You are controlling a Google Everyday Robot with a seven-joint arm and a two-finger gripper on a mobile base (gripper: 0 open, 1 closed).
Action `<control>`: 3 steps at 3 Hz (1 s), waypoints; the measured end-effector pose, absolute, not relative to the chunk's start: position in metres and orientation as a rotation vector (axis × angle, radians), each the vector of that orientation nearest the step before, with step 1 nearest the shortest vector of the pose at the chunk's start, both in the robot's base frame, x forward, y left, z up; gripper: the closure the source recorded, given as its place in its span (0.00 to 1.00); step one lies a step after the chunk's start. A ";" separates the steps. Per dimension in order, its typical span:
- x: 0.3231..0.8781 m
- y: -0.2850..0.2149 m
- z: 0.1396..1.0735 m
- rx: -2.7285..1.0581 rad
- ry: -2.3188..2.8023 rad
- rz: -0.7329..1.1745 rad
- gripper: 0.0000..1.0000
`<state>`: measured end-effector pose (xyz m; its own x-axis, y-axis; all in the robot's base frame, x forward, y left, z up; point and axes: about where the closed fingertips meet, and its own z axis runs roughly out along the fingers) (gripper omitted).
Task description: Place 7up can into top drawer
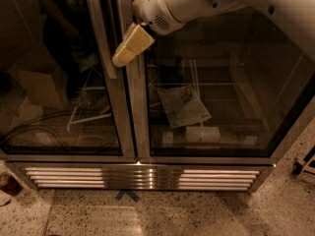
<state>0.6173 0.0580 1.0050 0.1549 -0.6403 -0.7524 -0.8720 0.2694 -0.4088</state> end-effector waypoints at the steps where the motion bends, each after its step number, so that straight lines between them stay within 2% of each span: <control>1: 0.615 0.057 1.007 -1.423 1.578 0.221 0.00; 2: 0.613 0.050 1.008 -1.363 1.621 0.118 0.00; 3: 0.613 0.048 1.008 -1.340 1.641 0.101 0.00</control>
Offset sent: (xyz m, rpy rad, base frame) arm -0.0027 -0.0219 -0.0017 -0.0866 -0.0898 -0.2788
